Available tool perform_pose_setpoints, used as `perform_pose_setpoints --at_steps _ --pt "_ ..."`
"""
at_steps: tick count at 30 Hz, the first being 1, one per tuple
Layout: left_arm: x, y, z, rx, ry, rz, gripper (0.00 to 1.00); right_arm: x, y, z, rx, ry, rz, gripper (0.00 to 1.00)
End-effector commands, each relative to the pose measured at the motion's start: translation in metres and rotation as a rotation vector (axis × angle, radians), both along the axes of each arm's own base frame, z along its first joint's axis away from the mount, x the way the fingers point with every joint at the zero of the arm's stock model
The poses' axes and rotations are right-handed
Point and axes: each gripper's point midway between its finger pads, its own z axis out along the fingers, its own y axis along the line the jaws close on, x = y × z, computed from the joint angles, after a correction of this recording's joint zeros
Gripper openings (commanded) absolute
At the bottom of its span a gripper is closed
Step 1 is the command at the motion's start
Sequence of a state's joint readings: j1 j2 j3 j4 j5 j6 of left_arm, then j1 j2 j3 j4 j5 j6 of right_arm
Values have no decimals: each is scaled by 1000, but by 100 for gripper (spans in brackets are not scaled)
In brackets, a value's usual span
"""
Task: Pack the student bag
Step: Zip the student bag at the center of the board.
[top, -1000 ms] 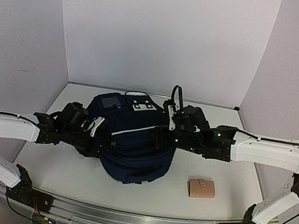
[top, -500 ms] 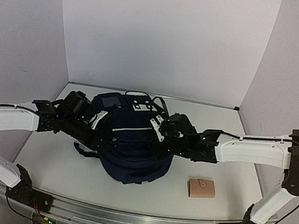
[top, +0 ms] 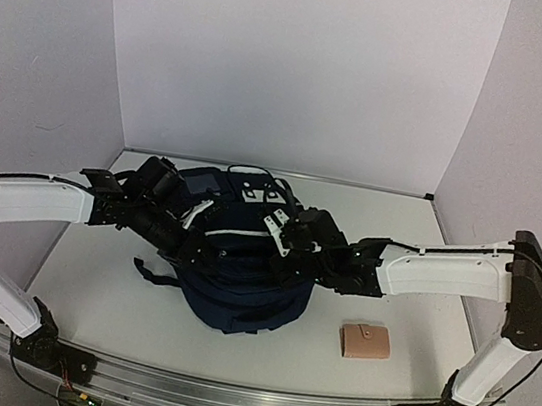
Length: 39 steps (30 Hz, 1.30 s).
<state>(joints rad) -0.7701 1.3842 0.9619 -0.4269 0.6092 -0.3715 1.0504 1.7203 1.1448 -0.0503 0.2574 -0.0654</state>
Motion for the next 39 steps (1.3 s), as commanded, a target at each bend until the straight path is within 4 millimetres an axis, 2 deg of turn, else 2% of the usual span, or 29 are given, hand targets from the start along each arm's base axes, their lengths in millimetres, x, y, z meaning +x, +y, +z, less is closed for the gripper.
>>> perform_pose_setpoints --at_steps 1,7,11,12,15,19,23,25,29,32,35,39 --pt "-15 -39 36 -132 10 -122 0 -5 33 29 200 17 17 0" --pt "-12 -64 30 -135 26 -84 0 -7 35 31 266 39 -1 0" --pt "-3 -66 26 -149 40 -6 1 -7 30 35 298 47 -34 2" --pt "-2 -63 24 -145 45 14 3 -8 27 36 307 50 -44 6" --pt "1 -53 19 -112 49 85 23 -11 18 42 342 66 -70 25" --pt "-1 -34 21 -92 50 150 34 -22 0 54 397 108 -110 47" --pt "6 -6 25 -68 40 240 43 -29 -15 70 449 147 -165 60" --pt "12 7 29 -78 41 287 50 -35 -18 75 464 181 -188 62" --pt "30 30 31 -119 69 394 64 -47 -7 84 516 251 -217 63" --pt "41 41 21 -133 114 467 70 -56 10 77 530 322 -210 57" --pt "45 43 13 -133 125 504 74 -70 32 66 512 370 -177 52" --pt "50 46 3 -121 132 540 80 -80 50 48 460 403 -150 47"
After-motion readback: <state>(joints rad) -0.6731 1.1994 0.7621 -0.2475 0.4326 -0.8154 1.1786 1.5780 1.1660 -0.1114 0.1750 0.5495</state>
